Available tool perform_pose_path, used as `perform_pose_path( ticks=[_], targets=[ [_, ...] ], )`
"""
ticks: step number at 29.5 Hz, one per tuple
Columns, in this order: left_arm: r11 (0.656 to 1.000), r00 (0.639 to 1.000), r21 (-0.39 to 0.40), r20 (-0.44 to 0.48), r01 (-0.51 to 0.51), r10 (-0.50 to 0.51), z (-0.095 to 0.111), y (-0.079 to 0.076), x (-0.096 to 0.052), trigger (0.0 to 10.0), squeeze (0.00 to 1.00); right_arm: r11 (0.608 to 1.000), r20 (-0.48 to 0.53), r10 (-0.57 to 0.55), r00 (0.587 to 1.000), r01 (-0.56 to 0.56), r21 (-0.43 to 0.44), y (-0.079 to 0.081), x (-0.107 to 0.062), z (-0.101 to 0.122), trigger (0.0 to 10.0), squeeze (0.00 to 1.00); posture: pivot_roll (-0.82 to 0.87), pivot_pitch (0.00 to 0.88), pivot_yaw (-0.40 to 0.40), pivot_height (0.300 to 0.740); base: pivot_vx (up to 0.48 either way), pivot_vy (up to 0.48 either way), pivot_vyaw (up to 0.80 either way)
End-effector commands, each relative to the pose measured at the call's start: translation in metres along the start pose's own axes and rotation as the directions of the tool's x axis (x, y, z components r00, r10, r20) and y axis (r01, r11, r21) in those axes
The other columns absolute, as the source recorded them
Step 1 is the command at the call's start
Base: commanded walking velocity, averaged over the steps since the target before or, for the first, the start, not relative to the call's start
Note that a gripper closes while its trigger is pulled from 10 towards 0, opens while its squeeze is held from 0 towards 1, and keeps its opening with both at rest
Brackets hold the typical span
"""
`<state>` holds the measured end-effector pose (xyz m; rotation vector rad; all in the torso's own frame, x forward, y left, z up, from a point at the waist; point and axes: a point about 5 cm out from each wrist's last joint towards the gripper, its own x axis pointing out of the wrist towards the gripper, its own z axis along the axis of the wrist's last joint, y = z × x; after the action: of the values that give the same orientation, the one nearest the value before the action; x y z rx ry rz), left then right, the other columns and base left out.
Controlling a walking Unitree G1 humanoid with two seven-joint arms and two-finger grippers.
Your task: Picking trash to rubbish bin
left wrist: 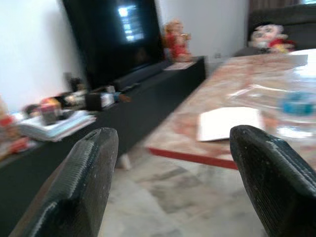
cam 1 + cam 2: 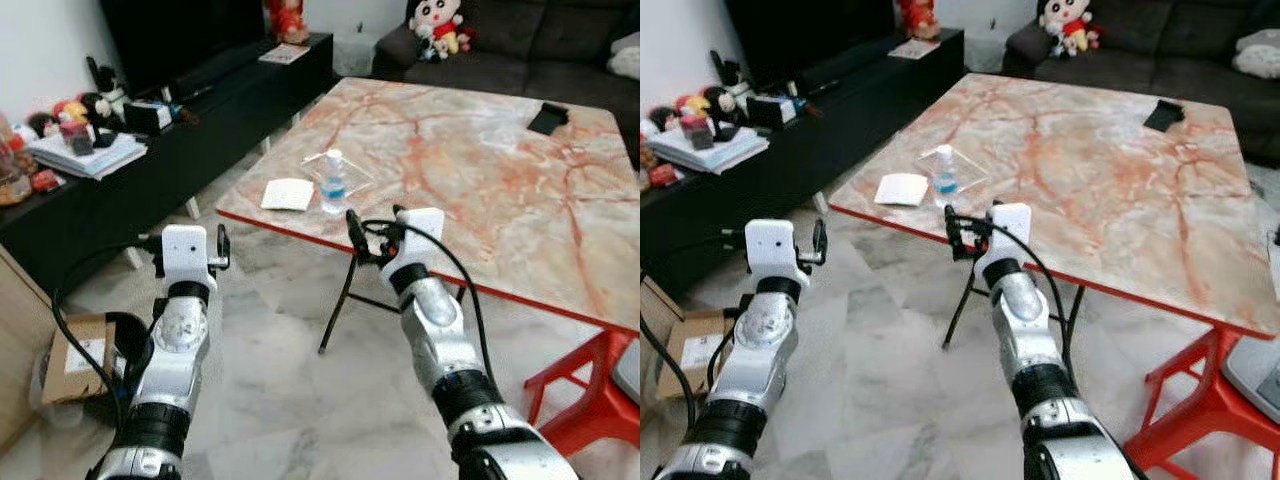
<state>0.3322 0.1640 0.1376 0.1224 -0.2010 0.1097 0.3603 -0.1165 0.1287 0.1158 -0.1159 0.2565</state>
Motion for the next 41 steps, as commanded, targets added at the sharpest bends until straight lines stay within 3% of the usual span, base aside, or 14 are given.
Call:
perform_pose_path(
  ticks=[1, 41],
  targets=[
    [1.000, 1.000, 0.013, 0.007, -0.002, 0.002, 0.004, 0.004, 0.002, 10.0, 0.00, 1.000, 0.035, 0.010, 0.999, -0.010, 0.012, 0.004, 0.004, 0.009, 10.0, 0.00, 0.04, 0.032, 0.001, 0.740, 0.262, 0.000, 0.00],
    [1.000, 1.000, 0.015, 0.025, -0.009, 0.009, 0.009, 0.007, 0.006, 10.0, 0.00, 0.997, 0.067, 0.069, 0.995, -0.070, 0.019, 0.017, 0.007, 0.014, 10.0, 0.00, 0.03, 0.018, -0.001, 0.740, 0.297, 0.000, -0.04]
  ],
)
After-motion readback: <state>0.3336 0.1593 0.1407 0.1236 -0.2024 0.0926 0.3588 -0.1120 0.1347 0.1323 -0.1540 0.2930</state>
